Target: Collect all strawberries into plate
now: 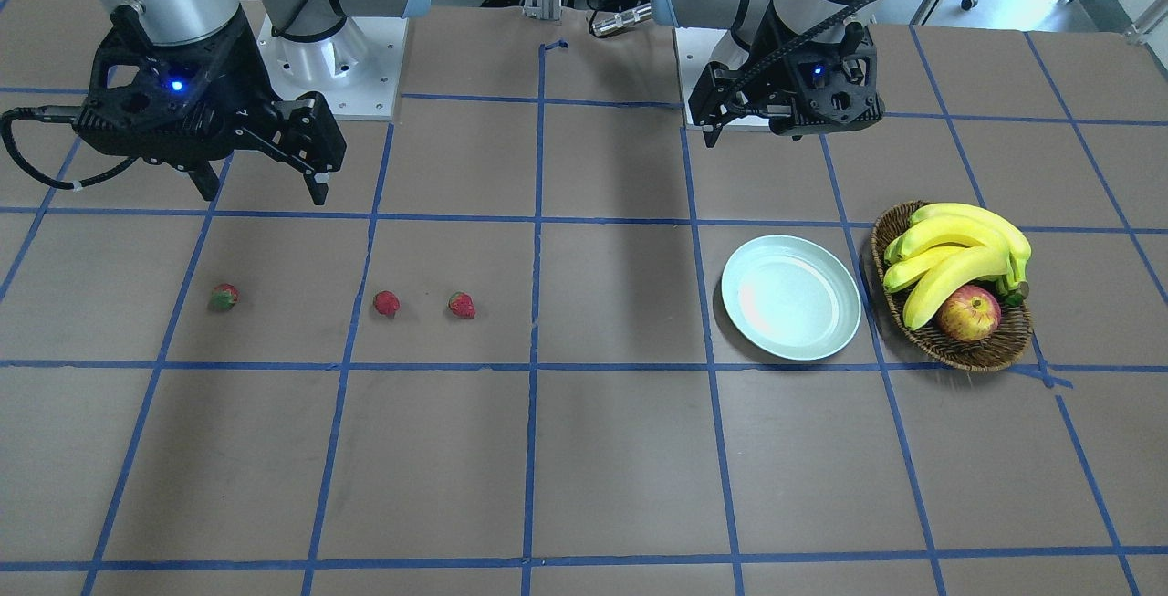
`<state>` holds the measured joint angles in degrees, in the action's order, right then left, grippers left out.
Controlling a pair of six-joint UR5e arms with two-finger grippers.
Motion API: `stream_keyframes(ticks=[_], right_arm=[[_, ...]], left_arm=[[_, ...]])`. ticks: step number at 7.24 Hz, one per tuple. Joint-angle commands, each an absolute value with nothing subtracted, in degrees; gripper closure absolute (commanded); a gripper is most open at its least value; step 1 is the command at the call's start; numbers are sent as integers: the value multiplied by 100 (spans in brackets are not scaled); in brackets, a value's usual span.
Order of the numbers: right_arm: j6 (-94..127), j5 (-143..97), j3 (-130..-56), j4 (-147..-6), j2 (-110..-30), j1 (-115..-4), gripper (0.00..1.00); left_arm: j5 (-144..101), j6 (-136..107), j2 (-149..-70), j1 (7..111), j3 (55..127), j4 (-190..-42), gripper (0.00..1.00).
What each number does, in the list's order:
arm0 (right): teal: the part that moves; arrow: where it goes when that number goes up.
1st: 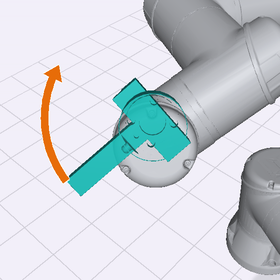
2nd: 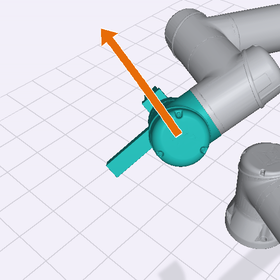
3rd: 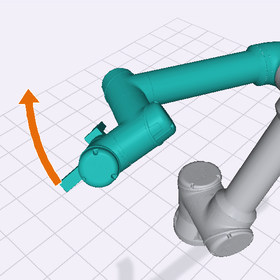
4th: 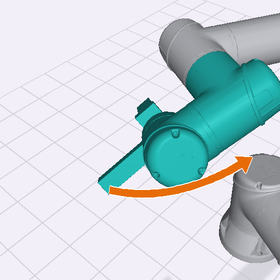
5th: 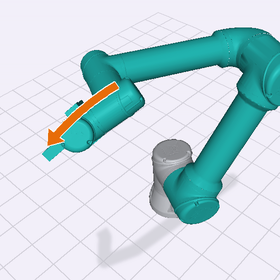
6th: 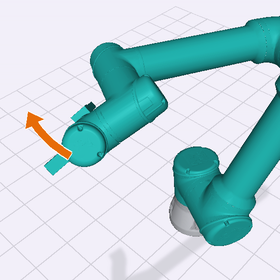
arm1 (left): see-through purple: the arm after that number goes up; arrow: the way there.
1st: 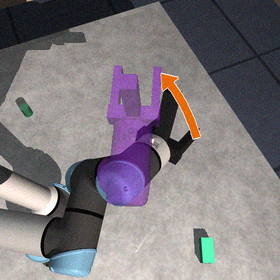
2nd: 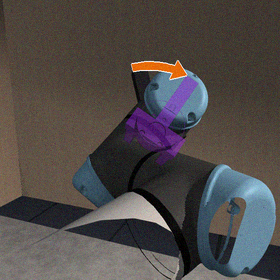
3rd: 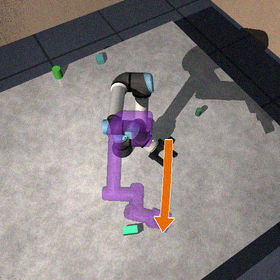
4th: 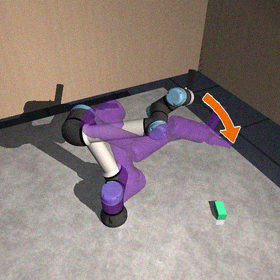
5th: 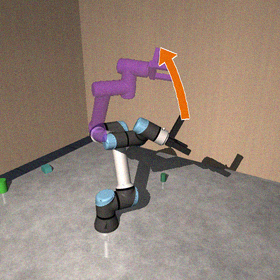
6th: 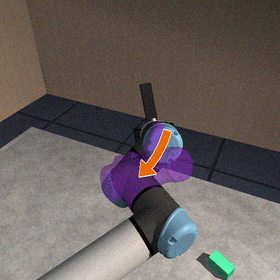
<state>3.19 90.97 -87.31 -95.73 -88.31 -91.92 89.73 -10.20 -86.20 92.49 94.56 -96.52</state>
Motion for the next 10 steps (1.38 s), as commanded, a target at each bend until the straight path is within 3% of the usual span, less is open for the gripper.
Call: stream_keyframes(ticks=[1, 5, 7, 10], right_arm=[[377, 9114, -8632, -9649, -8790, -9211, 0], [378, 9088, -8692, -9650, -8623, -9228, 0], [395, 9009, -8919, -9807, -8176, -9377, 0], [710, 8773, -10391, -11822, -7901, -10140, 0]], left_arm=[[8974, -1020, -8622, 9237, 9457, -9642, 0], [8982, -1020, -8622, 9246, 9466, -9642, 0], [8991, -1020, -8622, 9246, 9475, -9642, 0], [8983, -1020, -8648, 9255, 9475, -9633, 0]])
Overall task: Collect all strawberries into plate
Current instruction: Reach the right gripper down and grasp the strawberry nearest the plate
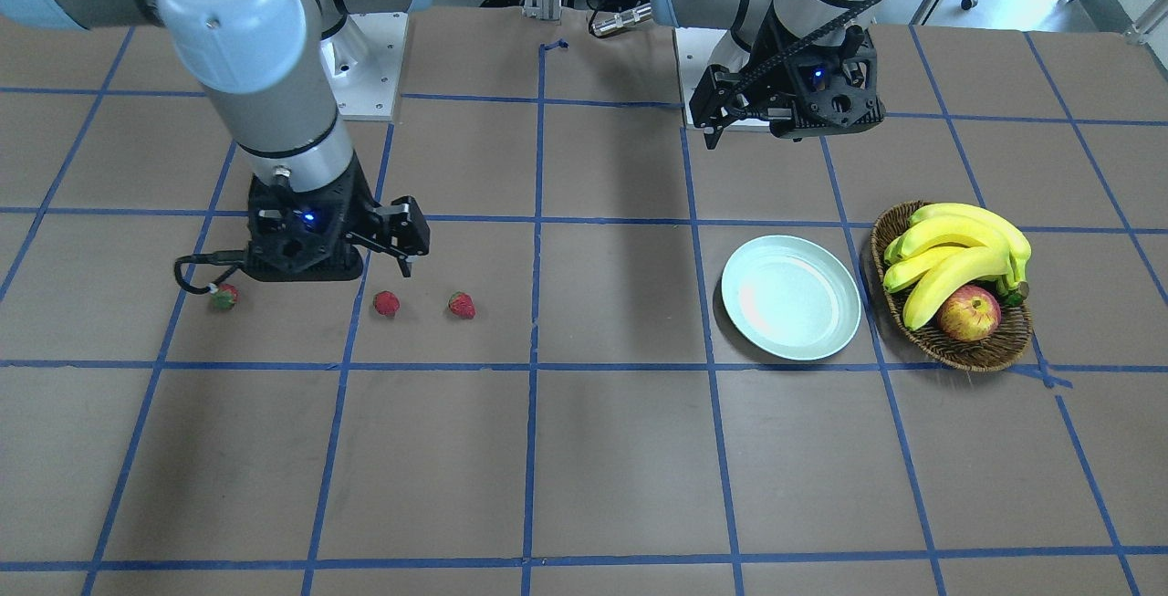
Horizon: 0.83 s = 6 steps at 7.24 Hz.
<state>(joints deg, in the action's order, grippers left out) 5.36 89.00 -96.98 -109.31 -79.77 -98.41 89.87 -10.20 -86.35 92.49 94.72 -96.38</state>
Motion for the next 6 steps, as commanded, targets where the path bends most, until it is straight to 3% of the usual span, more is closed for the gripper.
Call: stream_keyframes(ticks=[1, 2, 4, 6], right_arm=[[1190, 8693, -10867, -12587, -7806, -10377, 1], [1326, 8684, -11116, -13047, -7605, -10571, 9], [1763, 8692, -11153, -13113, -7244, -10722, 0], [1732, 8911, -11302, -13113, -7155, -10731, 0]], left_arm=[[8982, -1020, -8648, 9255, 9475, -9633, 0], [8982, -1020, -8648, 9255, 9466, -9633, 0], [8974, -1020, -8709, 9255, 9457, -9633, 0], [8982, -1020, -8701, 9255, 9466, -9633, 0]])
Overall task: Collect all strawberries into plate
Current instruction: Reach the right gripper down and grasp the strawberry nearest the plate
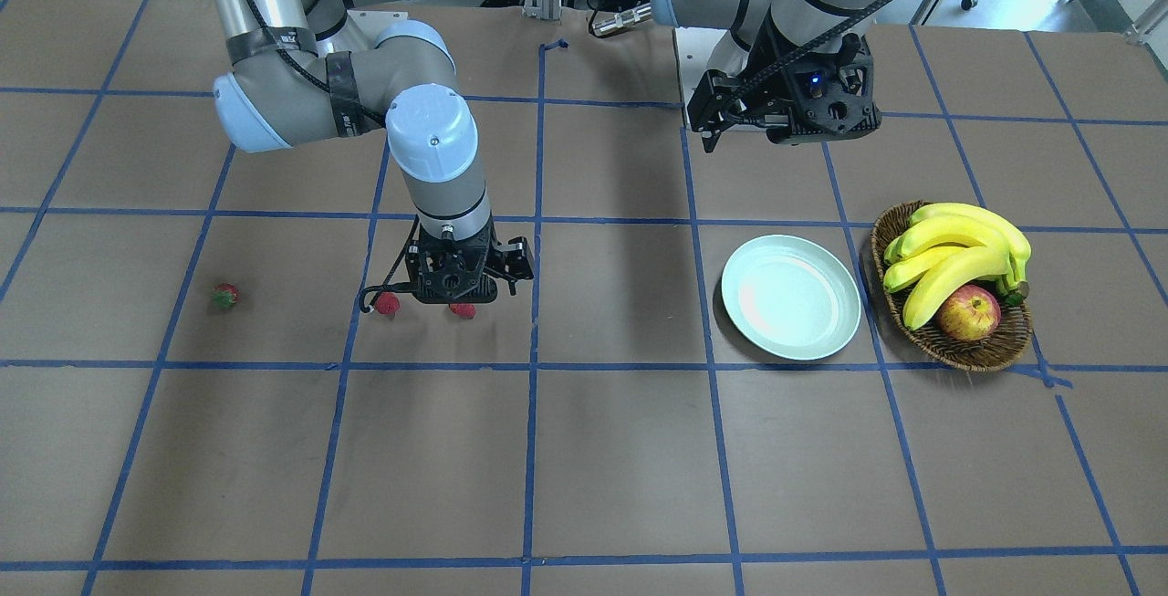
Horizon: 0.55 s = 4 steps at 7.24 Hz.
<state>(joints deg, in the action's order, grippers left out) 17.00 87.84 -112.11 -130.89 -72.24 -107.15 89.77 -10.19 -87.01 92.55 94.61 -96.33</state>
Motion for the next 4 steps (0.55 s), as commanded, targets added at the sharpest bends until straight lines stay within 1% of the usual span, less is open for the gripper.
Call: stream_keyframes(ticks=[1, 2, 3, 4], right_arm=[[1775, 8895, -11285, -13096, -7146, -10723, 0], [1784, 8912, -11294, -13096, -7085, -10714, 1], [1767, 8999, -11285, -13104, -6945, -10714, 5], [1767, 9000, -11285, -13104, -6865, -10688, 7]], left_arm=[[8991, -1020, -8701, 9246, 9466, -9633, 0], [8983, -1020, -8701, 9255, 9466, -9633, 0], [8930, -1020, -8719, 9255, 9466, -9520, 0], [8904, -1020, -8701, 9255, 9448, -9510, 0]])
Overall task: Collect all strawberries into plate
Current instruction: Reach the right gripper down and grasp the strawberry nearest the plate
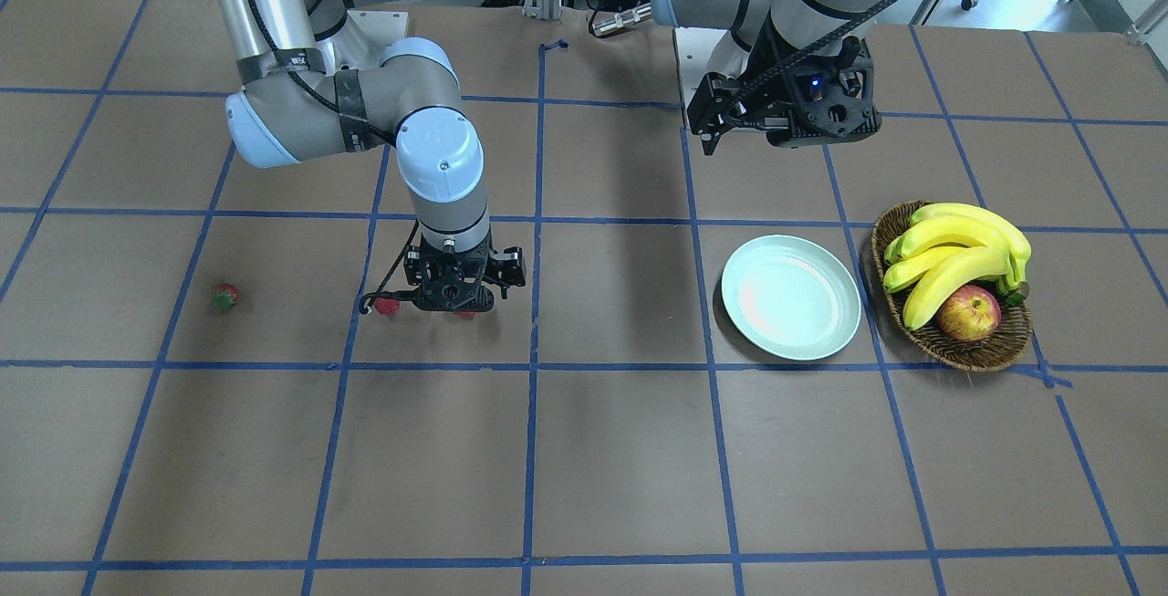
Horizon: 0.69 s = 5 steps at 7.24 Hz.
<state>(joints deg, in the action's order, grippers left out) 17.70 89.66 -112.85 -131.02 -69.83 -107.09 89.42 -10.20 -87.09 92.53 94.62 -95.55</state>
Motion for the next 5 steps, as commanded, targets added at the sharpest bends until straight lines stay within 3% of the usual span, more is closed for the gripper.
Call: stream_keyframes(ticks=[1, 3, 4, 5], right_arm=[[1775, 9000, -11285, -13104, -6856, -10679, 11], [1784, 9000, -11233, -13104, -6724, -10670, 32], [1784, 9000, -11232, -13113, -6724, -10653, 55], [1784, 9000, -11224, -13113, -6724, -10609, 72]], left_arm=[[8903, -1020, -8684, 9255, 9448, -9510, 0], [8921, -1020, -8684, 9255, 9457, -9510, 0], [8912, -1020, -8684, 9255, 9457, -9510, 0], [8921, -1020, -8684, 9255, 9448, -9501, 0]])
